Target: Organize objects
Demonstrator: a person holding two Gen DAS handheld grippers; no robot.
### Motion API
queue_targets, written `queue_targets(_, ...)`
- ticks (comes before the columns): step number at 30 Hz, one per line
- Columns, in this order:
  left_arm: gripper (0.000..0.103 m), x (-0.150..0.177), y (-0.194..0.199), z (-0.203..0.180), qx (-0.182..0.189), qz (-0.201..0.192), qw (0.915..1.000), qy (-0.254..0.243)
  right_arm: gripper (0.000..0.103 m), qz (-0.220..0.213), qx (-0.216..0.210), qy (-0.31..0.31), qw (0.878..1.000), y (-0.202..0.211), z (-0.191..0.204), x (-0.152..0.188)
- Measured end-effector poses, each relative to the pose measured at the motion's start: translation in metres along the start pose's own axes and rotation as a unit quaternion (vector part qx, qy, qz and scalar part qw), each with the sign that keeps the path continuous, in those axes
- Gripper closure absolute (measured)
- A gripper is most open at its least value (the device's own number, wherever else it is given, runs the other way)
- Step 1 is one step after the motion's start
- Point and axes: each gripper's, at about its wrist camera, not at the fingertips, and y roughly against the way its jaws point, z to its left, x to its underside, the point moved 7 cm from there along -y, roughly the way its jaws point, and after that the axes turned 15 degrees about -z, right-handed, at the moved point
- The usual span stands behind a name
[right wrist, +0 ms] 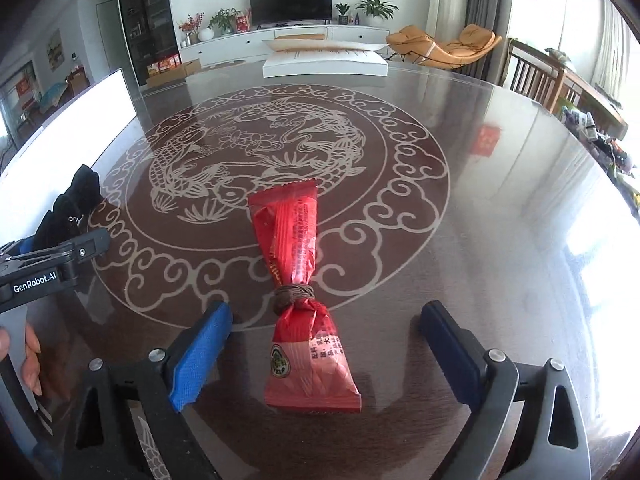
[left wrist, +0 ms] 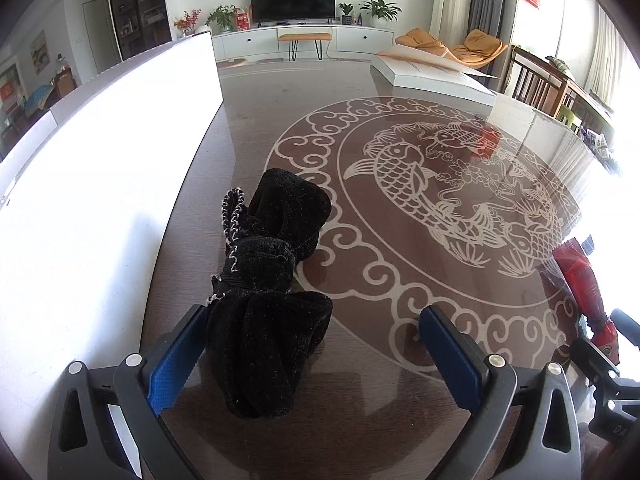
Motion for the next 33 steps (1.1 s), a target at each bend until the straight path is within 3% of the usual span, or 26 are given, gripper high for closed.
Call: queue_targets(33, 0.000, 0.0005, -0.0002, 0.0001, 0.000, 0.000, 1.0000, 0.000, 0.000, 0.004, 0.001, 0.002, 1.000, 0.0046, -0.0002, 0.0068)
